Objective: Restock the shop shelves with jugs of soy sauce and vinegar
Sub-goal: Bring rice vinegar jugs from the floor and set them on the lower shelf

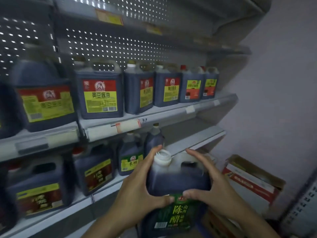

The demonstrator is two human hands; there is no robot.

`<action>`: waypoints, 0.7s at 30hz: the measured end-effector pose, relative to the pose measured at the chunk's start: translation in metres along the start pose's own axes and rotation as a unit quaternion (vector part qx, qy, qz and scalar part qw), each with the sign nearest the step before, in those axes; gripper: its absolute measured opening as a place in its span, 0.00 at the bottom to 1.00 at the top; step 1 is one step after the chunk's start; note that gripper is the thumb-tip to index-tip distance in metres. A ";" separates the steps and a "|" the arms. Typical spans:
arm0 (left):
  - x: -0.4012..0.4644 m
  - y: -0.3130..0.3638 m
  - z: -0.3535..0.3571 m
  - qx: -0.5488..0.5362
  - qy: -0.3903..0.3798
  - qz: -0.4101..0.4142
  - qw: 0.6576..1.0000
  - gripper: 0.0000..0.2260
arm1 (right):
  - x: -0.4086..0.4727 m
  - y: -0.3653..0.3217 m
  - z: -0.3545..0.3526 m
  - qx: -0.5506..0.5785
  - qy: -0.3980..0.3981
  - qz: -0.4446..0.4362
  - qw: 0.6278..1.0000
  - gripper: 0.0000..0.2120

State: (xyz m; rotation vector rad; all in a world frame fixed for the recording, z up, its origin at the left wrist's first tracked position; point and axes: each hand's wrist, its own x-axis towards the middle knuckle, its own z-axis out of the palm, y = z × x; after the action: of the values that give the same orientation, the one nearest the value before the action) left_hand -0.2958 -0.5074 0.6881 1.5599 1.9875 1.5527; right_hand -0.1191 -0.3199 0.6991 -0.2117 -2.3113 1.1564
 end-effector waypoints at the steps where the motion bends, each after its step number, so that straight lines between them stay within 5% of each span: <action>1: 0.014 -0.012 0.001 -0.007 -0.014 -0.001 1.000 0.53 | 0.009 0.009 0.002 -0.001 0.007 0.011 1.000 0.46; 14: 0.171 -0.135 0.083 -0.083 -0.012 -0.044 0.996 0.53 | 0.141 0.158 -0.055 -0.091 -0.033 0.019 0.995 0.49; 21: 0.273 -0.181 0.155 -0.049 0.061 -0.069 0.995 0.51 | 0.242 0.285 -0.116 -0.053 -0.098 -0.010 0.994 0.46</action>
State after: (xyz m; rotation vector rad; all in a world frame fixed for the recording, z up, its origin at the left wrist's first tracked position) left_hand -0.4220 -0.1808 0.5941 1.2919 1.9996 1.6985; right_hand -0.2891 0.0259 0.6298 -0.1179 -2.5432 1.0882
